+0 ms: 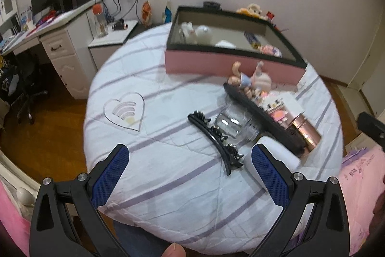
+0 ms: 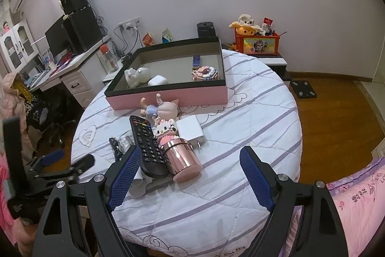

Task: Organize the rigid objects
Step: 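Move the left gripper toward the black hair clip while the right gripper approaches the rose-gold cup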

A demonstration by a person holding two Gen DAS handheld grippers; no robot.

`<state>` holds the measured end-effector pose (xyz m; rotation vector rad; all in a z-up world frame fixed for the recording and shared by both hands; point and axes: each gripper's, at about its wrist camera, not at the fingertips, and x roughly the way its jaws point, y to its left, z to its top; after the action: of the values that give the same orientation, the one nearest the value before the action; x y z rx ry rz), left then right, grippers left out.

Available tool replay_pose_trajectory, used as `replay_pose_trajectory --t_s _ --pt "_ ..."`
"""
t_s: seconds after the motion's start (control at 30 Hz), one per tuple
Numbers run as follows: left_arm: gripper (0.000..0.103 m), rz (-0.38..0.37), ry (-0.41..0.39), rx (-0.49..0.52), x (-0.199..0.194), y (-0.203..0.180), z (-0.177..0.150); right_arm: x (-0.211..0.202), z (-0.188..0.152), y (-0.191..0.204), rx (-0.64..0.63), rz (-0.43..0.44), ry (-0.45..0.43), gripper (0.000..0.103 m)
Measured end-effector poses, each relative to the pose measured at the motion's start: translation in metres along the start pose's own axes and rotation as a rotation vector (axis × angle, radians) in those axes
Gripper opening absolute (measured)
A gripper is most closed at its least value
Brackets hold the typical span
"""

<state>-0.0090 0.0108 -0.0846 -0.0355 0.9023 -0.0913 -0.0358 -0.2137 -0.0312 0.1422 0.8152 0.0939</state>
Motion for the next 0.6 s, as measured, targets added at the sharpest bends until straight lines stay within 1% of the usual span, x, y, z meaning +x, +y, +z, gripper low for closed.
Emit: replay_pose_trajectory --t_s 0.33,0.4,0.5,0.6 --pt "0.103 0.025 0.098 -0.016 0.055 -0.002 -0.001 0.019 -0.001 -0.006 0.004 0.001 0.044 0.085" --pt "0.103 0.005 0.094 -0.034 0.058 0.000 -0.002 0.023 -0.001 -0.007 0.003 0.000 0.054 0.085" --pt "0.103 0.013 0.088 -0.030 0.060 0.002 -0.002 0.029 -0.001 -0.008 -0.001 -0.002 0.069 0.085" --pt "0.103 0.005 0.088 -0.042 0.060 0.009 -0.001 0.035 -0.001 -0.007 -0.006 -0.003 0.082 0.085"
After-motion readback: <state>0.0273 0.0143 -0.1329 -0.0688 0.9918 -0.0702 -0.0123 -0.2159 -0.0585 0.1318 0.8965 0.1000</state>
